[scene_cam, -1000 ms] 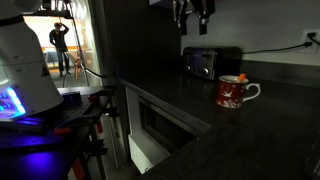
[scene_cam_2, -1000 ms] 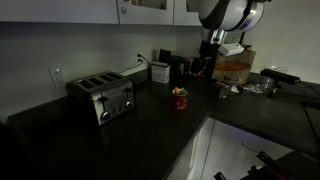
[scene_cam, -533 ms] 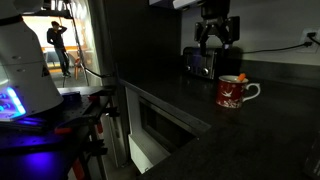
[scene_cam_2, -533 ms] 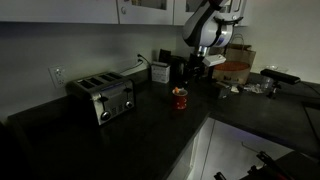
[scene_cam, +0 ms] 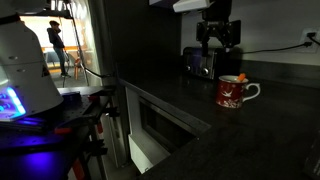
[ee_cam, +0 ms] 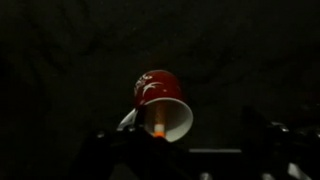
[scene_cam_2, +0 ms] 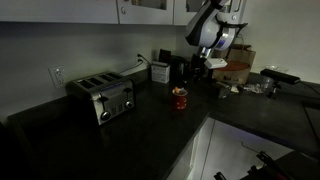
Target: Remove the marker from the cup and put it on the kitchen shelve
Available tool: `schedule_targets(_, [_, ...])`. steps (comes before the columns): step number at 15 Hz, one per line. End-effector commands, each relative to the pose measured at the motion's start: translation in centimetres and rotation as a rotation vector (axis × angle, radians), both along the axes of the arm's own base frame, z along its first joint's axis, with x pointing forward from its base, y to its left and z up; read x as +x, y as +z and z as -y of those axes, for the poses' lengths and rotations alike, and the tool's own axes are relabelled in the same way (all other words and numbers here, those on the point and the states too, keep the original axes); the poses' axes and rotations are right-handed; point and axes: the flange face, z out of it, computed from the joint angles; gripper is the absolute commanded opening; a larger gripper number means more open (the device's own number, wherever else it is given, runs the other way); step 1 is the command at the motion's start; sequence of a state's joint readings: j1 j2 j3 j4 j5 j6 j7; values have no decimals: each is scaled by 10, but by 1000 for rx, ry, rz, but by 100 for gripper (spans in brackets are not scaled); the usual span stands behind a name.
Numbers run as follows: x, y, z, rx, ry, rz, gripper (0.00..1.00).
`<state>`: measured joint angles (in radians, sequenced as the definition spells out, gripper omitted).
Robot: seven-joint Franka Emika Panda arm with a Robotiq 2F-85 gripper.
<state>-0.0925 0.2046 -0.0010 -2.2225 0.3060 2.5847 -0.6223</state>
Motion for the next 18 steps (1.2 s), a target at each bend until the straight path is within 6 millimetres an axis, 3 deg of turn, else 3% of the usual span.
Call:
schedule_targets(1, [7, -5, -7, -18, 62, 94, 100])
schedule_targets(4, [16, -22, -15, -50, 82, 105, 100])
schedule_targets(10, [34, -53, -15, -75, 99, 86, 42])
schedule_targets(11, [37, -55, -14, -72, 98, 83, 44])
schedule_targets(13, [45, -57, -11, -65, 80, 89, 38])
schedule_targets(18, [63, -63, -8, -55, 60, 92, 40])
